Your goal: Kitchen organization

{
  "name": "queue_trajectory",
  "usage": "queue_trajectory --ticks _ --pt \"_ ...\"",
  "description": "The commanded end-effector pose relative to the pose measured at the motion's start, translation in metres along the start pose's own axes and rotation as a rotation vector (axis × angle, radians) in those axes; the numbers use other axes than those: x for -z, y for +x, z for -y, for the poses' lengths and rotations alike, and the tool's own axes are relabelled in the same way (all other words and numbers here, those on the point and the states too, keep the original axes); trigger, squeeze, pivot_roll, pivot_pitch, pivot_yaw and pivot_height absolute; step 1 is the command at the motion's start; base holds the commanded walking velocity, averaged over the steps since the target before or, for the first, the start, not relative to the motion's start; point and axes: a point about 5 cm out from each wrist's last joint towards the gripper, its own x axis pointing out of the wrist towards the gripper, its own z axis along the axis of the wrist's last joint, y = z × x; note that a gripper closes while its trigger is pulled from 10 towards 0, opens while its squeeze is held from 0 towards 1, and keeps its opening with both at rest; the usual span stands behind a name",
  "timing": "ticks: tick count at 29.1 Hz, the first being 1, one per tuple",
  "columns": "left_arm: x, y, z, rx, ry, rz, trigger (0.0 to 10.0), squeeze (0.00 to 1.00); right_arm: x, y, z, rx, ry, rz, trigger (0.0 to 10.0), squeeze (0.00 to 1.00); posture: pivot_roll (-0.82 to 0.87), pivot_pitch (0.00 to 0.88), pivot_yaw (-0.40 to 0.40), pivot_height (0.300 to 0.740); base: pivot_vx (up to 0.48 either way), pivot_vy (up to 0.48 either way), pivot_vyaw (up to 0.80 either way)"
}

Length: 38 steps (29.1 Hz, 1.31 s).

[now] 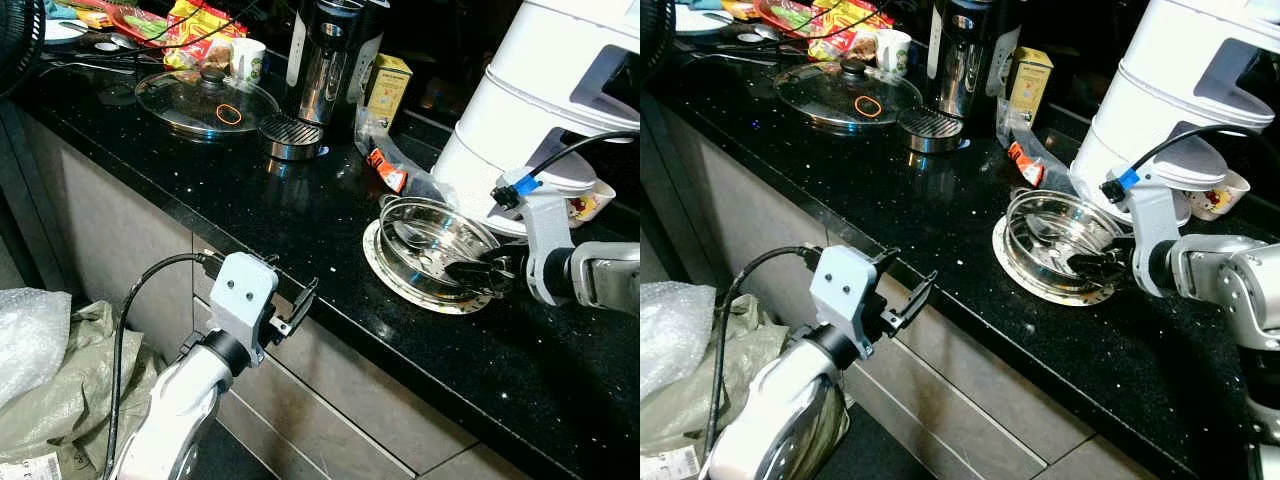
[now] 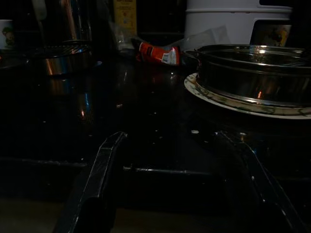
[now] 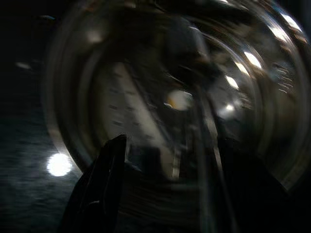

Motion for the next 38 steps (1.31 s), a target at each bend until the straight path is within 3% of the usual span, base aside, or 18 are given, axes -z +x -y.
queue_trajectory --ticks 1,10,11,14,19,21,26,30,36,37,38 --pt "0.003 0.002 0.005 0.014 -0.007 -0.009 10.0 0.00 -0.005 -0.005 0.002 -0.001 0.017 0.025 10.0 0.00 0.12 0.002 -0.212 0.740 0.000 0.000 0.00" --pt "0.003 0.002 0.005 0.014 -0.009 -0.008 10.0 0.00 0.014 -0.004 0.000 0.012 -0.080 -0.125 10.0 0.00 0.12 0.004 -0.210 0.740 0.000 0.000 0.00" --pt "0.003 0.002 0.004 0.014 -0.009 -0.008 10.0 0.00 0.021 -0.002 0.007 0.096 -0.122 -0.189 10.0 0.00 0.12 0.005 -0.211 0.740 0.000 0.000 0.00" --pt "0.003 0.002 0.004 0.014 -0.009 -0.008 10.0 0.00 0.024 -0.001 0.011 0.137 -0.140 -0.218 10.0 0.00 0.12 0.005 -0.211 0.740 0.000 0.000 0.00" --pt "0.003 0.002 0.004 0.012 -0.009 -0.007 10.0 0.00 0.023 0.000 0.014 0.156 -0.141 -0.209 10.0 0.00 0.12 0.008 -0.212 0.740 0.000 0.000 0.00" --pt "0.003 0.002 0.004 0.010 -0.010 -0.007 10.0 0.00 0.013 0.000 0.009 0.109 -0.126 -0.145 10.0 0.00 0.12 0.008 -0.213 0.740 0.000 0.000 0.00" --pt "0.002 0.002 0.004 0.009 -0.011 -0.008 10.0 0.00 0.008 -0.003 0.006 0.071 -0.126 -0.113 10.0 0.00 0.12 0.009 -0.213 0.740 0.000 0.000 0.00" --pt "0.003 0.002 0.004 0.009 -0.012 -0.006 10.0 0.00 0.015 -0.008 0.011 0.112 -0.223 -0.202 10.0 0.00 0.11 0.007 -0.215 0.740 0.000 0.000 0.00" --pt "0.003 0.003 0.004 0.008 -0.013 -0.005 10.0 0.00 0.024 -0.007 0.019 0.183 -0.255 -0.272 10.0 0.00 0.11 0.004 -0.218 0.740 0.000 0.000 0.00" --pt "0.003 0.003 0.004 0.008 -0.013 -0.005 10.0 0.00 0.024 -0.006 0.020 0.199 -0.263 -0.279 5.5 0.00 0.11 0.004 -0.218 0.740 0.000 0.000 0.00" --pt "0.003 0.003 0.004 0.008 -0.013 -0.005 10.0 0.00 0.024 -0.006 0.021 0.208 -0.271 -0.282 4.4 0.00 0.11 0.002 -0.218 0.740 0.000 0.000 0.00"
